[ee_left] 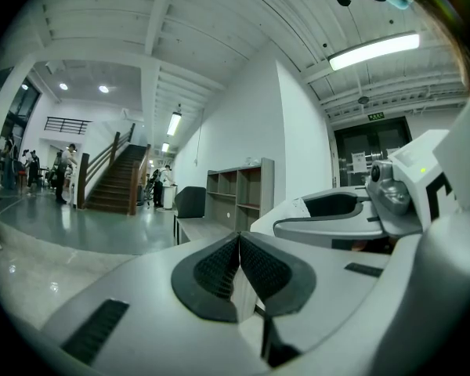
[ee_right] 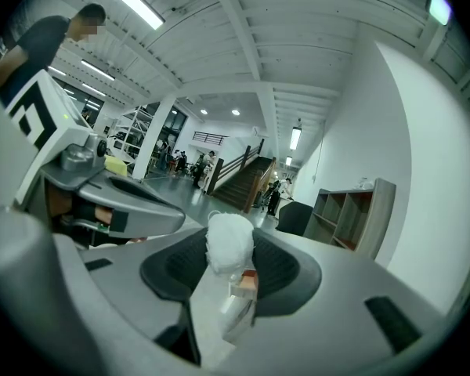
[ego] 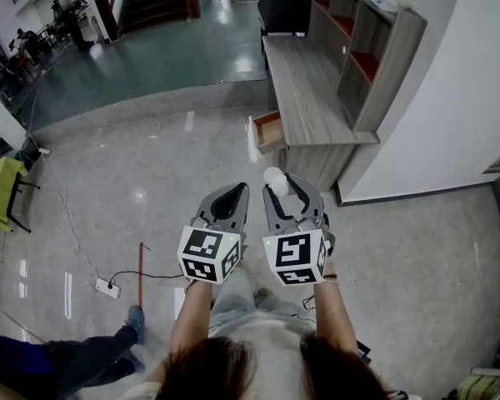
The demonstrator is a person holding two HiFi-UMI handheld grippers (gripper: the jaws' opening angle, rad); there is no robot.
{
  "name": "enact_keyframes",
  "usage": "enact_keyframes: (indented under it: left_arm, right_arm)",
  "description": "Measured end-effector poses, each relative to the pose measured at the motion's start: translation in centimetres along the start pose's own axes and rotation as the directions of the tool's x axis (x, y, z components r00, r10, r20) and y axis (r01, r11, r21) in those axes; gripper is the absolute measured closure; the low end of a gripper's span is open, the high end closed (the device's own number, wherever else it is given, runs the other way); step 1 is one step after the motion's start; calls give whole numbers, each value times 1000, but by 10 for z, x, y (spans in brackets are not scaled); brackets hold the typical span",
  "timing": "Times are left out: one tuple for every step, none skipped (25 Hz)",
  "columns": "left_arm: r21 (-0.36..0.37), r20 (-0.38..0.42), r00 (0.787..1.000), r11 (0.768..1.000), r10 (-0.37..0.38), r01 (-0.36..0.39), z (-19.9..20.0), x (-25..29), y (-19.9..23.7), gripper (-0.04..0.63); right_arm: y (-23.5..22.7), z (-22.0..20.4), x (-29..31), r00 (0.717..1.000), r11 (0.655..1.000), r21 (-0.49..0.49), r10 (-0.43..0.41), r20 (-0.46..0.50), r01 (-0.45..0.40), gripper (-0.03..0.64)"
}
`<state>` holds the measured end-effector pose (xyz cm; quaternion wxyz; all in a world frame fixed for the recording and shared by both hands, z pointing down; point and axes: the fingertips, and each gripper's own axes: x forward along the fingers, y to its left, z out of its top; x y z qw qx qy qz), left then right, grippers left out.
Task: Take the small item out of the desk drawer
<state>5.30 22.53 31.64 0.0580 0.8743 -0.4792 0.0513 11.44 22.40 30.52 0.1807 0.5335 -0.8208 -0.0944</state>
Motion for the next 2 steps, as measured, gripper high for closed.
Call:
enact_keyframes:
  left_arm:
    - [-2,0,1000,1000,-1,1,0,0,1,580]
    - [-3,1,1000,1000,-1,1,-1,-1,2,580]
  right_arm:
    - [1,0,0,1000,1000,0,1,-1,-1,437]
    - [3,0,1,1000,1000,-1,2,-1,-2,437]
